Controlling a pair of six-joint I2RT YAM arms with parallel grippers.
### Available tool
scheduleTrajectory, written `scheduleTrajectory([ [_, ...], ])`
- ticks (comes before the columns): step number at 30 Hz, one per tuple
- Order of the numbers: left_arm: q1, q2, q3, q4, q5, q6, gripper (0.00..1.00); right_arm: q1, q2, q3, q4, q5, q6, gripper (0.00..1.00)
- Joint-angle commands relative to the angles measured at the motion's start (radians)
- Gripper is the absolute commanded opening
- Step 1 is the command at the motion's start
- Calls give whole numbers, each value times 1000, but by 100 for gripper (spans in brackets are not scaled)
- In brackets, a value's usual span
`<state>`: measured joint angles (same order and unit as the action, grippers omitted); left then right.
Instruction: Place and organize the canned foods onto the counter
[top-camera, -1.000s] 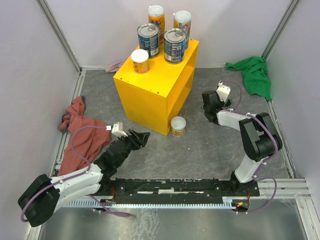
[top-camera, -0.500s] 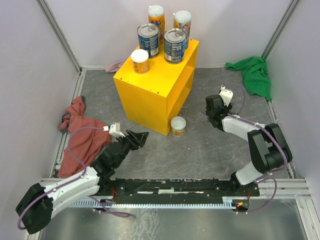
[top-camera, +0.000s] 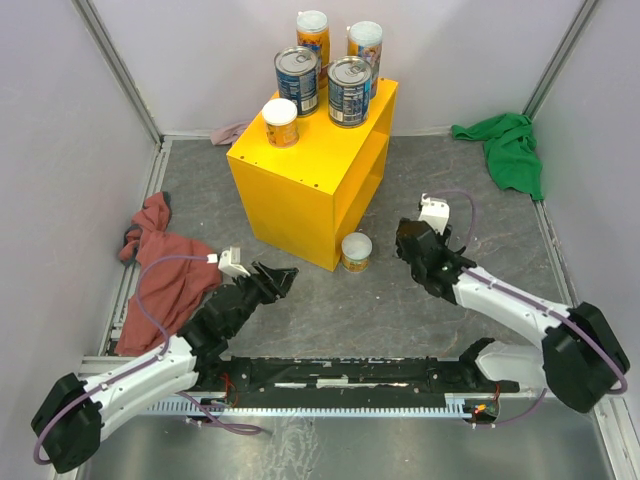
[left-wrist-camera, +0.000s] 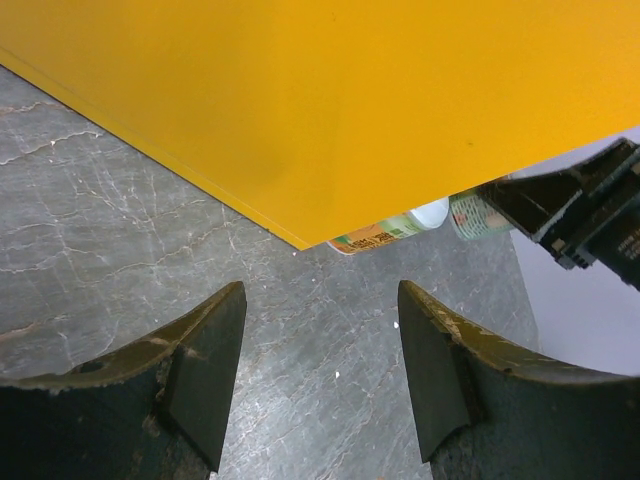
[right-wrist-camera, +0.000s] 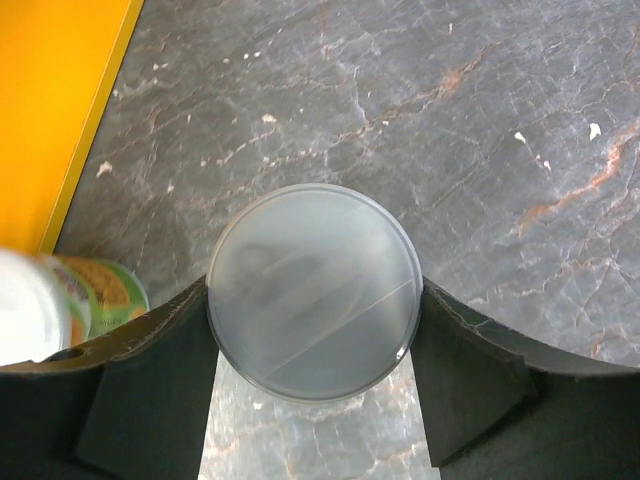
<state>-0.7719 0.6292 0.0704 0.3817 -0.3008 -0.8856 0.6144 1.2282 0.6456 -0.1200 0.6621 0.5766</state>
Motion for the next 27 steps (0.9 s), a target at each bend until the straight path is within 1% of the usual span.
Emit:
scheduleTrajectory([
  [1,-4,-25,10,-14,13,-33,69,77,-123,-21,-38,88,31,16],
  [7,-3,-45,-16,-18,7,-46,69,202,-201,-34,-110,135,57,14],
  [10,-4,-44,-21,-18,5,-46,69,269,-230,-11,-148,170,49,12],
  [19,-3,-35,-29,-10,0,-50,69,494,-291,159,-269,296,-27,11],
  [23,-4,-34,-32,-7,2,-52,69,599,-293,225,-279,347,-52,11],
  [27,-3,-42,-32,-7,5,-51,69,701,-255,300,-275,399,-87,10],
])
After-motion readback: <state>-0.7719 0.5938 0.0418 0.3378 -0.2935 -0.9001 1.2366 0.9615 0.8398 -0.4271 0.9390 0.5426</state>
